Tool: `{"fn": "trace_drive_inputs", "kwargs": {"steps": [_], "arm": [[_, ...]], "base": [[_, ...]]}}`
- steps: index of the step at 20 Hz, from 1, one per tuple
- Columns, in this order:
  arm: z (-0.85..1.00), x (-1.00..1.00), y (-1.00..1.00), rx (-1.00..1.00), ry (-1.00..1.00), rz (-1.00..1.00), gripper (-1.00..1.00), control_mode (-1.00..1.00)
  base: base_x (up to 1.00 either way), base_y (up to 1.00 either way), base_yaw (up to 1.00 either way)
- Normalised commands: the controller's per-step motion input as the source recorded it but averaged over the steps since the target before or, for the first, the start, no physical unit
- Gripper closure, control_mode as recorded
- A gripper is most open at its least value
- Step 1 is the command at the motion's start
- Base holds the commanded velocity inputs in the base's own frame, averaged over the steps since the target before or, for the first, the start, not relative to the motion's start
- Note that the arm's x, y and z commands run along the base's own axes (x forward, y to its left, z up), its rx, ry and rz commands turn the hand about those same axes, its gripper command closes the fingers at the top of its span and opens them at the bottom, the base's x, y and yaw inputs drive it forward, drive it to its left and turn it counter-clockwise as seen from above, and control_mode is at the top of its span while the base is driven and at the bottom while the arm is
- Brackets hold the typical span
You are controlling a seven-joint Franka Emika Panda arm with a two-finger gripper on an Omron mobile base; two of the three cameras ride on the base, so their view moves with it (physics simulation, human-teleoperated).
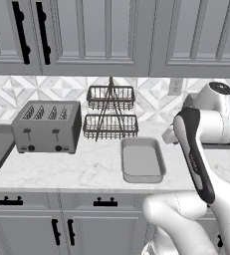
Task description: Place one cucumber and one chicken drumstick in each tupperware on the nearby counter, to pack two identical lunches.
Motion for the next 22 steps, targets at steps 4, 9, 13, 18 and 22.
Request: {"fn": "trace_drive_inputs", "kwargs": {"steps": [4, 9, 13, 18, 22], "arm": [[-0.31, 0.89, 0.65, 0.00, 0.01, 0.00, 1.00, -1.00], [-0.71, 1.00, 0.74, 0.00, 0.13, 0.00, 1.00, -1.00], [-0.93, 1.00, 0.25, 0.00, 0.32, -0.05, 1.00, -1.00], [-0.30, 0.63, -0.14, -0.01, 0.49, -0.03, 1.00, -1.00], [-0.24, 0.08, -0.17, 0.00, 0.18, -0.02, 1.00, -1.00]], "base": [[0.00, 0.00, 0.00], [0.00, 0.00, 0.00], [0.00, 0.00, 0.00], [0.00, 0.00, 0.00], [0.00, 0.00, 0.00]]}}
